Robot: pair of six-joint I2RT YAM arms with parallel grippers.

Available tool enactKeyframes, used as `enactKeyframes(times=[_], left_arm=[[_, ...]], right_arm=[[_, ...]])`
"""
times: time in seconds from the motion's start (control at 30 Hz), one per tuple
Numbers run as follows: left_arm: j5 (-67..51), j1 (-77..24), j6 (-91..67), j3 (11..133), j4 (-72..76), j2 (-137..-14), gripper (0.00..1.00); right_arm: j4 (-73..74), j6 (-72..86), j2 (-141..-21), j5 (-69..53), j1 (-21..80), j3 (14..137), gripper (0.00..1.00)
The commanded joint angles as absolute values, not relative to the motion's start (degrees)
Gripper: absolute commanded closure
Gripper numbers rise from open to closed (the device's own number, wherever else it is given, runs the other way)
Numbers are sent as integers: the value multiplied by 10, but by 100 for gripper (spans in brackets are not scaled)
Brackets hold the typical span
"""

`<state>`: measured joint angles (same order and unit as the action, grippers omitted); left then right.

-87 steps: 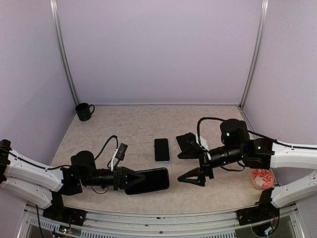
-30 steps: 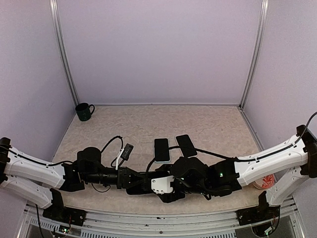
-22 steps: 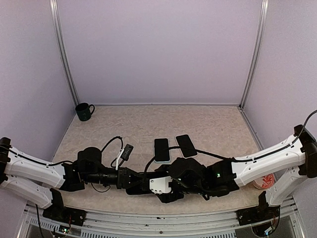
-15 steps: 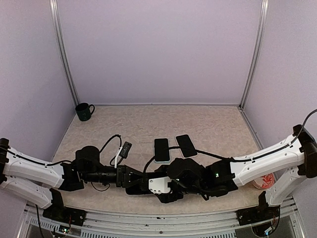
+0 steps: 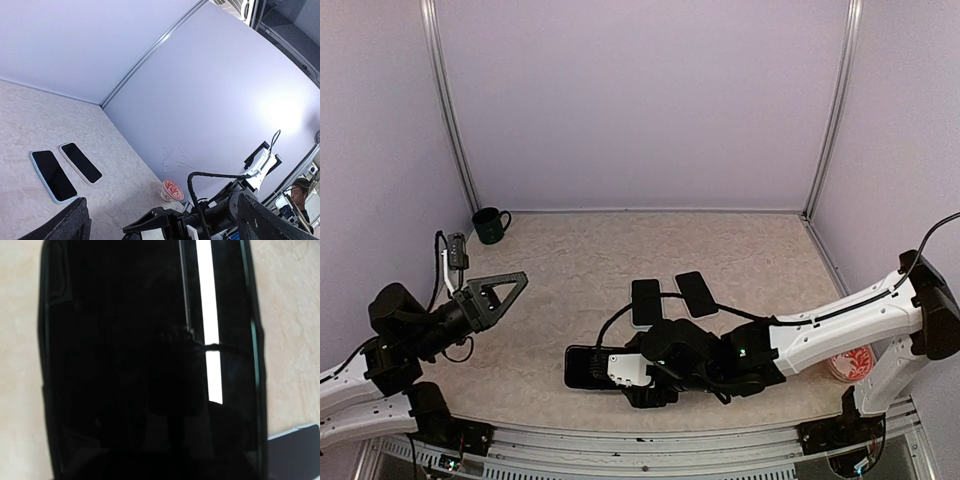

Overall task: Put the phone into the phone case
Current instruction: Place the phone with the phone case at the center of the board.

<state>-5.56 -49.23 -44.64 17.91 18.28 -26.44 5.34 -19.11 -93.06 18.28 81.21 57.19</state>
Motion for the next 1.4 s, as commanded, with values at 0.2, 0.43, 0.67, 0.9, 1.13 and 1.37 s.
enactKeyframes(times=[0.2, 0.43, 0.67, 0.9, 1.13, 1.37], left_arm=[[-8, -475, -468, 155, 24, -261, 1], [60, -475, -478, 155, 2, -247, 1], [92, -474, -489, 155, -47, -225, 1], [96, -475, -492, 152, -66, -224, 1], [102, -475, -492, 152, -67, -223, 1], [100, -475, -493, 151, -67, -225, 1]], right_arm=[[50, -157, -964, 197, 808, 630, 48], [149, -54, -1032, 188, 779, 734, 48], [181, 60, -1079, 179, 752, 804, 47], [172, 129, -1093, 159, 703, 832, 47], [146, 187, -1126, 169, 672, 856, 43], [137, 261, -1177, 162, 652, 905, 44]])
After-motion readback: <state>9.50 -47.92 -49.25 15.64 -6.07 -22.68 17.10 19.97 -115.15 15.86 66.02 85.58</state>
